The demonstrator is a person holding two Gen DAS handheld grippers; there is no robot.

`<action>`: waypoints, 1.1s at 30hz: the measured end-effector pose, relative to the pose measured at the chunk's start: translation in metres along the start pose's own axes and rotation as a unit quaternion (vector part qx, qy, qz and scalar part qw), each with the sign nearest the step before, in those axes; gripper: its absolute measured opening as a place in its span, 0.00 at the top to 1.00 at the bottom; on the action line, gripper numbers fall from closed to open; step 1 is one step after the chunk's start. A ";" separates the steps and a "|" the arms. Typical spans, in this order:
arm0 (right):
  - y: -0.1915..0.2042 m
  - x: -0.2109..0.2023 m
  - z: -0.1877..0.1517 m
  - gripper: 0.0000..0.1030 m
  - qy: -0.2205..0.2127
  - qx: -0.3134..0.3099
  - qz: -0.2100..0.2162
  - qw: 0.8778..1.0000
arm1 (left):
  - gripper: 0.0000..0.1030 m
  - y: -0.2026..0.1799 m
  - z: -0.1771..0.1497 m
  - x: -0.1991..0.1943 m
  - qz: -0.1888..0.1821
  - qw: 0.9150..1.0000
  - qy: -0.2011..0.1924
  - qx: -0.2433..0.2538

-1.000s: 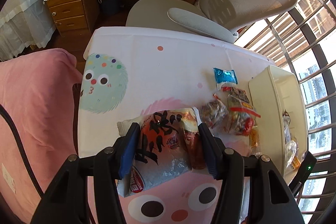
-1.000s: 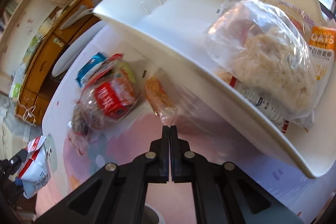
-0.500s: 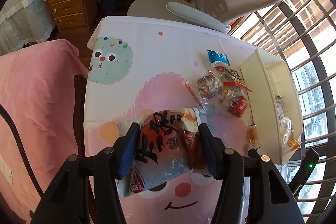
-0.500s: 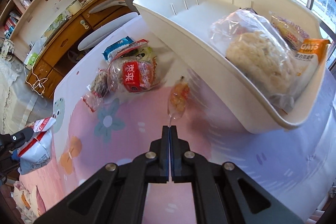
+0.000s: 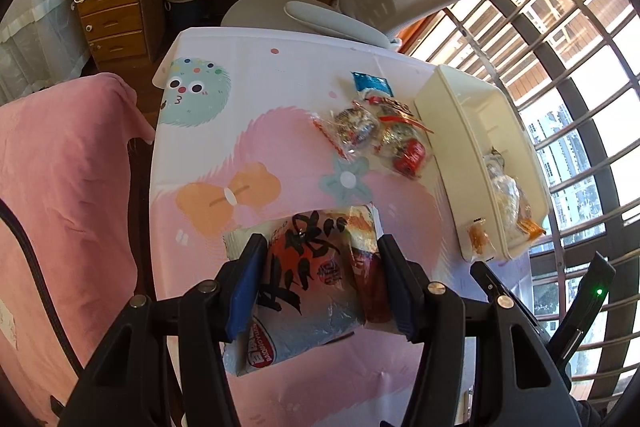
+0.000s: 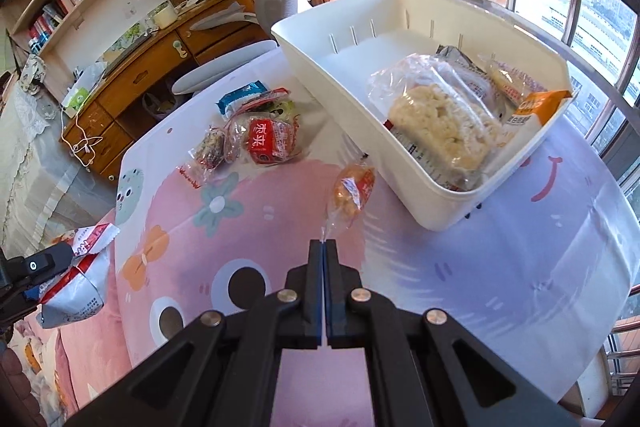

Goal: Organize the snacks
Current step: 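Carry the white snack bag and small candy over the white tray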

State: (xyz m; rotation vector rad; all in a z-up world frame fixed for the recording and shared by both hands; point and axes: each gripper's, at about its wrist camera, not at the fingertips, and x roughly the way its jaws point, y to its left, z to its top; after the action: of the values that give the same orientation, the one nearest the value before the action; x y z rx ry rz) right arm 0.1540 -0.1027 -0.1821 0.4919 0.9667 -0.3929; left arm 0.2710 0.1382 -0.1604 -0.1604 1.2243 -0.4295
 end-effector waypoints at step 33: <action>-0.080 -0.103 0.054 1.00 -0.072 -0.109 0.053 0.990 | 0.46 -0.153 -0.047 -0.038 -0.081 0.993 -0.062 0.053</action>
State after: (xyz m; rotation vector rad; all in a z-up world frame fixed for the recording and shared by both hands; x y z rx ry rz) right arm 0.0960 -0.1881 -0.0865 0.3101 0.8284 -0.2194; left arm 0.1808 0.0196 -0.0900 -0.1931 1.0668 -0.6165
